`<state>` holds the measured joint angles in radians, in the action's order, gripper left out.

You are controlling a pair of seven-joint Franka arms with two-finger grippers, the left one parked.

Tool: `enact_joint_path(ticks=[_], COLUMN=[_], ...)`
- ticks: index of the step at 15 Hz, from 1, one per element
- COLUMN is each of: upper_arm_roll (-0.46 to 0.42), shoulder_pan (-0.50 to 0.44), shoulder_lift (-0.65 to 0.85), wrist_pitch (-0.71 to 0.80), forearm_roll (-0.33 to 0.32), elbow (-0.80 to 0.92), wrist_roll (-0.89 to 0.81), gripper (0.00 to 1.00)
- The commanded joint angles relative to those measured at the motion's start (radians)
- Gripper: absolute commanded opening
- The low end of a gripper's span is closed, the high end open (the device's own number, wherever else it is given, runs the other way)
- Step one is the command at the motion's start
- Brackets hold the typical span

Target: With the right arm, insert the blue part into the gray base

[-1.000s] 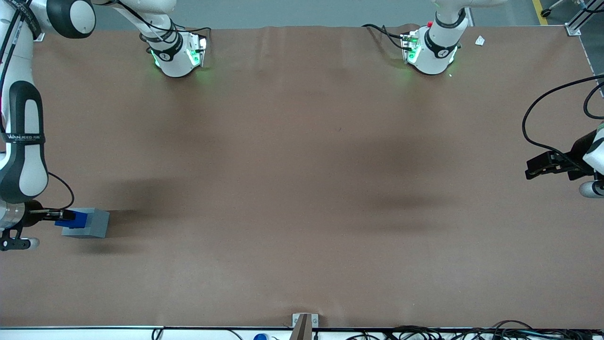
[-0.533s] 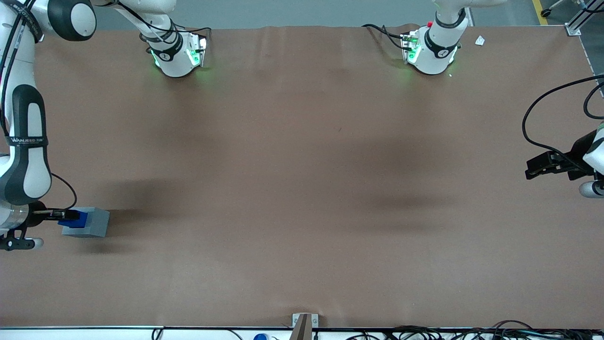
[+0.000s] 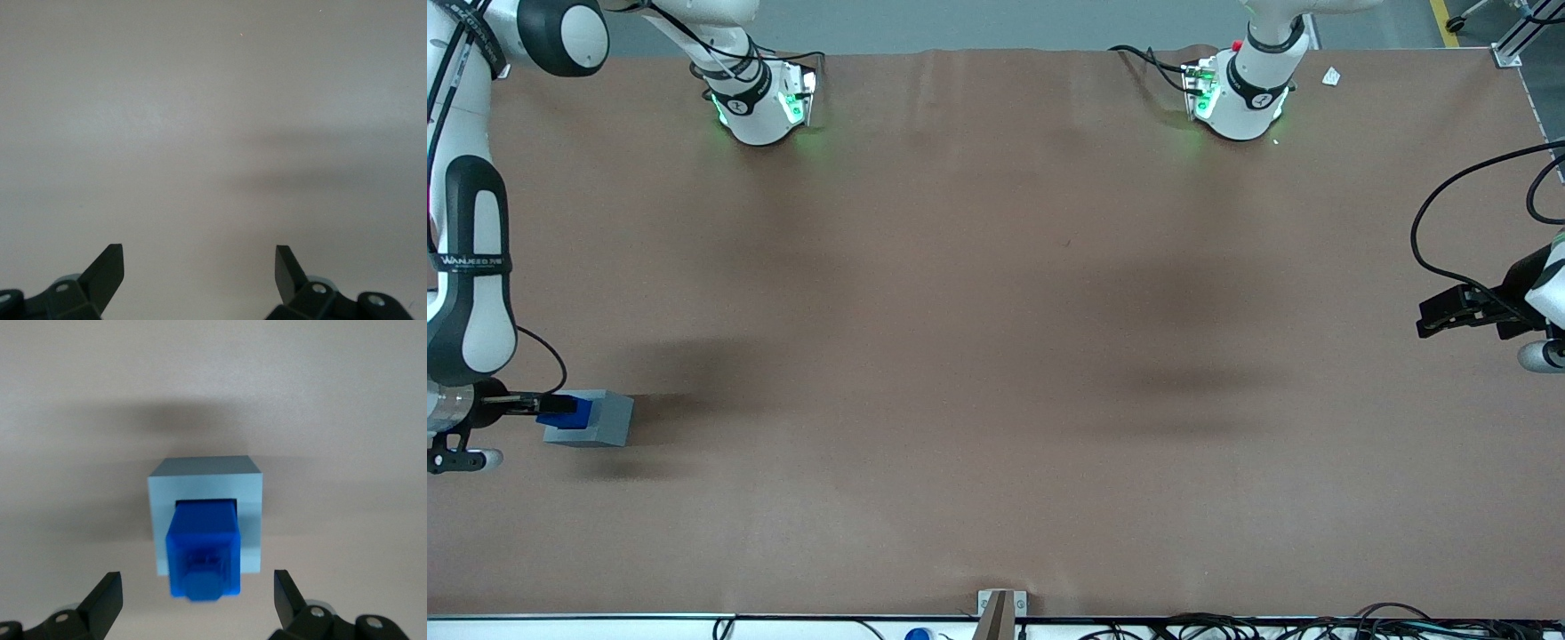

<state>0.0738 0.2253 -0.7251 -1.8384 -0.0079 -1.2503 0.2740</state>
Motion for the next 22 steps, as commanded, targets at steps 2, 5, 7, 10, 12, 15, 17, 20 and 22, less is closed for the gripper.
enact_joint_path(ticks=[2,5,7,10,12,15,17,20,22], upper_arm_roll=[-0.014,-0.012,-0.014,-0.014,-0.014,-0.014,-0.012,-0.012,-0.012], shoulder_pan=[-0.026,-0.069,-0.099,-0.142,-0.164,-0.202,-0.247,-0.287,-0.305], shoulder_lift=[0.137,0.232,0.282,0.358,0.419,0.510,0.576,0.647,0.720], wrist_pitch=[0.117,0.189,0.264,0.315,0.337,0.337,0.334,0.337,0.318], forearm_roll=[-0.007,0.002,0.002,0.009,0.031,0.036,0.034,0.032,0.032], elbow=[0.002,0.000,-0.003,-0.024,-0.056,-0.125,-0.181,-0.231,-0.312], wrist_roll=[-0.039,-0.107,-0.153,-0.196,-0.216,-0.234,-0.301,-0.340,-0.340], gripper=[1.00,1.00,1.00,1.00,1.00,1.00,1.00,1.00,1.00])
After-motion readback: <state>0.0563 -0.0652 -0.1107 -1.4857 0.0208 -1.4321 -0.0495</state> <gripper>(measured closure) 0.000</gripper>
